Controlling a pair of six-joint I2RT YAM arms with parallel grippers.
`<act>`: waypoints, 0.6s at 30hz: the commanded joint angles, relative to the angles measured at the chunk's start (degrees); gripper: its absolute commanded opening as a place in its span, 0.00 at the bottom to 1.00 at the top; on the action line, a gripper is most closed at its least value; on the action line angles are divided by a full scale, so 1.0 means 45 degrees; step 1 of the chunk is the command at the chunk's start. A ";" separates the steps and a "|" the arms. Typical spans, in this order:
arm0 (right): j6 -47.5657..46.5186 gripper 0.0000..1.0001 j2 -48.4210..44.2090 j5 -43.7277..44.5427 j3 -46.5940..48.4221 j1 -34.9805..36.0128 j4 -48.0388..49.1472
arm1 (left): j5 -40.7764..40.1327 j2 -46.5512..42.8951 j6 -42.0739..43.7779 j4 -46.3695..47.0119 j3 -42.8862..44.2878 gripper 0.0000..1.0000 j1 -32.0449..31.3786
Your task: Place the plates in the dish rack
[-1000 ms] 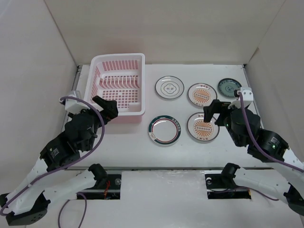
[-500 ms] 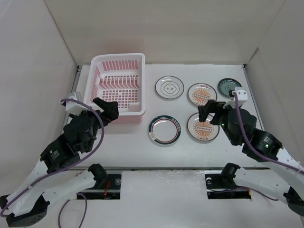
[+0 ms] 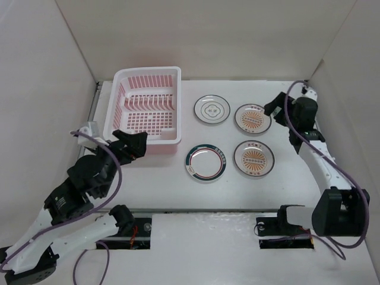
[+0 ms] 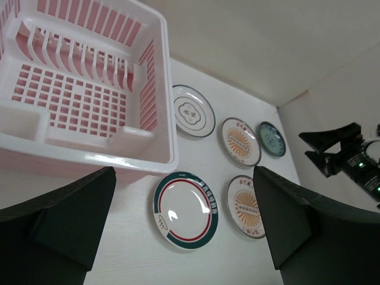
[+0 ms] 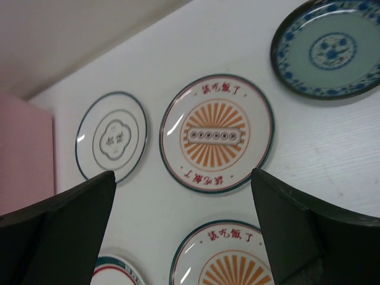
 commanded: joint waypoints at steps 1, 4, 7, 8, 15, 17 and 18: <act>0.0999 1.00 -0.0928 -0.1753 -0.1024 -0.1392 0.2602 | -0.0613 -0.0794 0.0351 0.0153 0.0096 1.00 -0.0355; 0.1760 1.00 -0.1045 -0.1561 -0.2200 -0.2760 0.3247 | -0.0575 -0.0661 0.0467 0.0036 0.0233 1.00 -0.0473; 0.2677 1.00 -0.0852 -0.1423 -0.3510 -0.4006 0.3640 | -0.0146 -0.0173 0.0585 0.0036 0.0526 1.00 -0.0473; 0.2990 1.00 -0.0657 -0.1616 -0.4170 -0.4361 0.3988 | 0.0049 0.0216 0.0740 0.0036 0.0642 1.00 -0.0473; 0.3735 0.95 0.1979 -0.2653 -0.3926 -0.5301 0.5808 | 0.1378 0.0962 0.0974 0.0642 0.0526 1.00 -0.0473; 0.3851 0.93 0.2799 -0.2653 -0.3573 -0.5418 0.5925 | 0.1496 0.0962 0.0976 0.0642 0.0408 1.00 -0.0473; 0.3852 0.93 0.3112 -0.2769 -0.3378 -0.5535 0.6060 | 0.1496 0.0807 0.0976 0.0642 0.0408 1.00 -0.0473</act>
